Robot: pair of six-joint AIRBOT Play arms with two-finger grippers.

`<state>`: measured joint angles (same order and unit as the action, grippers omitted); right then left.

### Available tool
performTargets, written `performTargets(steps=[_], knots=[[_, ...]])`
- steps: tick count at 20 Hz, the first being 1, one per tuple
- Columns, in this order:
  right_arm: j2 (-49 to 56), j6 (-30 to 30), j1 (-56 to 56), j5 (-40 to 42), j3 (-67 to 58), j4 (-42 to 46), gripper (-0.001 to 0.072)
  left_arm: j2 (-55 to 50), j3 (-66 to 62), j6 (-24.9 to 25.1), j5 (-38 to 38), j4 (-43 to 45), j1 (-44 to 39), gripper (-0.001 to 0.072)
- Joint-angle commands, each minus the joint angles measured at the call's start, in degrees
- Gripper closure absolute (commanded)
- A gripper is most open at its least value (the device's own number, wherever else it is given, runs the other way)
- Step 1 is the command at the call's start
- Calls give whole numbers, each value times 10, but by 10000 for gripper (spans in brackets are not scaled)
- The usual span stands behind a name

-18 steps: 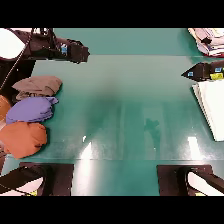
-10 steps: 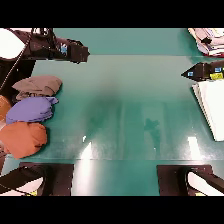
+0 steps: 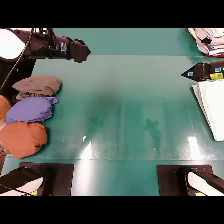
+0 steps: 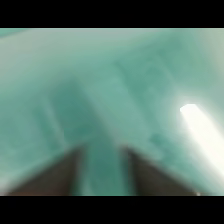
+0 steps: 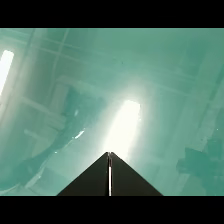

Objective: Fold the shirts.

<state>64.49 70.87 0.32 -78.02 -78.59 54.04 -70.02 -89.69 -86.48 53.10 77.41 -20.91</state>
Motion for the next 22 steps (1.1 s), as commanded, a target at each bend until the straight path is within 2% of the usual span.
performTargets(steps=[1,3,5,10,16,17,19,20,22], knots=[[0,0,0,0,0,0,697,-12,1,-67,33,181,32,144],[0,0,0,0,0,0,697,-40,2,-98,89,229,88,143],[1,0,0,0,0,0,697,-70,23,-98,111,226,152,143],[1,0,0,4,0,0,697,-129,125,-127,60,214,258,143],[1,0,1,24,0,0,697,-177,148,-126,33,192,286,145],[1,1,0,25,0,0,697,-177,148,-126,30,189,286,211],[1,0,1,25,0,-1,697,-177,148,-126,36,188,286,560],[1,0,0,25,0,-1,697,-176,146,-125,44,188,286,677],[0,0,0,25,0,-2,697,-170,127,-126,71,181,286,681]])
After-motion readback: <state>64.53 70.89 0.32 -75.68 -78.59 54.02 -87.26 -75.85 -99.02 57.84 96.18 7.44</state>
